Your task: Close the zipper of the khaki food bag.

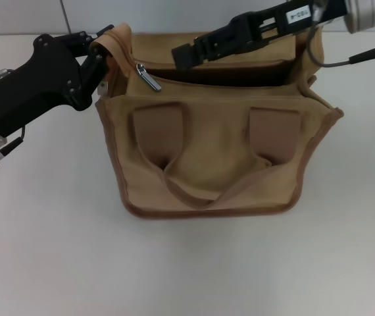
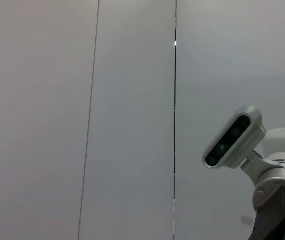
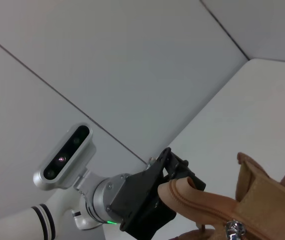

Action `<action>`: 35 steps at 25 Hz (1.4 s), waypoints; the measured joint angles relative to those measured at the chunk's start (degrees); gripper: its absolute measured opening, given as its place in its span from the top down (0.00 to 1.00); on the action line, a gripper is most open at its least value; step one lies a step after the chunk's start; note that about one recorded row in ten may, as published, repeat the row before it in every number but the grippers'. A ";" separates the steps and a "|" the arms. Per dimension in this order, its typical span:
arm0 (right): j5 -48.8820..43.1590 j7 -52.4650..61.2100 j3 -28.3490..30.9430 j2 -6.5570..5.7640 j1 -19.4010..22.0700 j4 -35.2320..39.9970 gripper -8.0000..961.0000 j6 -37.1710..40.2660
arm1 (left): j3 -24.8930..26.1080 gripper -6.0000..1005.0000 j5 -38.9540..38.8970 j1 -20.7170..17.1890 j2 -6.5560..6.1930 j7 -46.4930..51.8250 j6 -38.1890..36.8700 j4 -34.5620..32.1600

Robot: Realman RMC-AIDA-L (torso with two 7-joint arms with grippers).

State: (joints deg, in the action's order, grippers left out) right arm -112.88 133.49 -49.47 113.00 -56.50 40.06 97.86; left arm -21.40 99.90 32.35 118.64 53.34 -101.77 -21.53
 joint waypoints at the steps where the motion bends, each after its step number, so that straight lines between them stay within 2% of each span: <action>1: 0.00 0.34 -0.56 0.11 -0.26 0.00 0.54 -0.21 | -0.01 0.97 0.00 0.00 0.00 0.00 0.00 0.00; 11: -0.09 1.94 -5.27 0.87 -1.86 -0.01 0.55 -3.79 | -0.20 0.97 0.02 0.21 -0.04 -0.36 -0.06 0.96; 21: -0.15 2.15 -9.15 2.20 -3.30 0.03 0.55 -8.06 | -0.31 0.97 0.04 0.44 0.00 -0.32 -0.09 1.18; 27: -1.30 2.60 -9.30 3.21 -4.02 0.02 0.55 -8.47 | -0.01 0.97 0.04 2.82 0.10 -0.30 0.01 2.72; 35: -2.30 2.82 -9.25 3.75 -3.60 0.53 0.56 -8.55 | -0.18 0.97 0.01 5.00 0.24 -1.93 1.32 4.91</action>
State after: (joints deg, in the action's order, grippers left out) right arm -115.18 136.30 -58.72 116.75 -60.10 40.59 89.30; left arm -21.57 99.90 37.34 118.87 51.40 -100.45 -16.62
